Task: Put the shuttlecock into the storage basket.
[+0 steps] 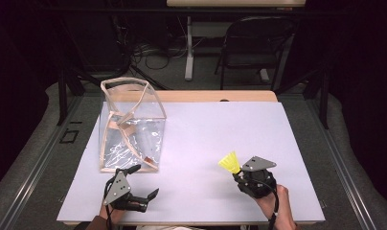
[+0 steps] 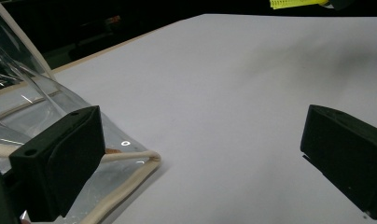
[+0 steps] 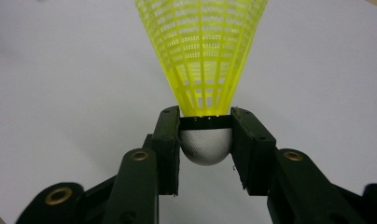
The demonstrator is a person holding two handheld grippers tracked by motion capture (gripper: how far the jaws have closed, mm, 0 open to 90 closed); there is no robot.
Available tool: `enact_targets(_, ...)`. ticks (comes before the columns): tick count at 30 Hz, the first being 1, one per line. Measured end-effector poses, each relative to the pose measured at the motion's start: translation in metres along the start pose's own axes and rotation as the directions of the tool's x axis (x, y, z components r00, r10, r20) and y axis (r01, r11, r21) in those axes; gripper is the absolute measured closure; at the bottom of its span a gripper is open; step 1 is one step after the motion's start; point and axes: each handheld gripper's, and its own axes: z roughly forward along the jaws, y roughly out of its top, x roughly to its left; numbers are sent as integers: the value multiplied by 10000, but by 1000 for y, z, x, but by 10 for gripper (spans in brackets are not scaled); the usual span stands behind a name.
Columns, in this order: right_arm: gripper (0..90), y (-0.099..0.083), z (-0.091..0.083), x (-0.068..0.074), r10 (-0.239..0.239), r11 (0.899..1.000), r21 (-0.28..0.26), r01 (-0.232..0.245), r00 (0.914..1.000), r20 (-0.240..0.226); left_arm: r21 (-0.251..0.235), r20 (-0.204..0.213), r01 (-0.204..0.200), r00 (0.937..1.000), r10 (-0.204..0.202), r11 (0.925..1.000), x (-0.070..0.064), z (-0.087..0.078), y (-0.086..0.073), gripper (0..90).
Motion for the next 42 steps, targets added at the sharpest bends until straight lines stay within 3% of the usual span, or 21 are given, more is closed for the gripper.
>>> enact_targets(15,648,2,-5,-2,27,9998,-190,-25,10000,77,-5,-2,-1,10000,1,10000,0,0,0,0)
enact_targets(42,648,23,0,-4,-201,9974,-689,203,9998,40,-40,-6,1,10000,-1,10000,0,0,0,0)
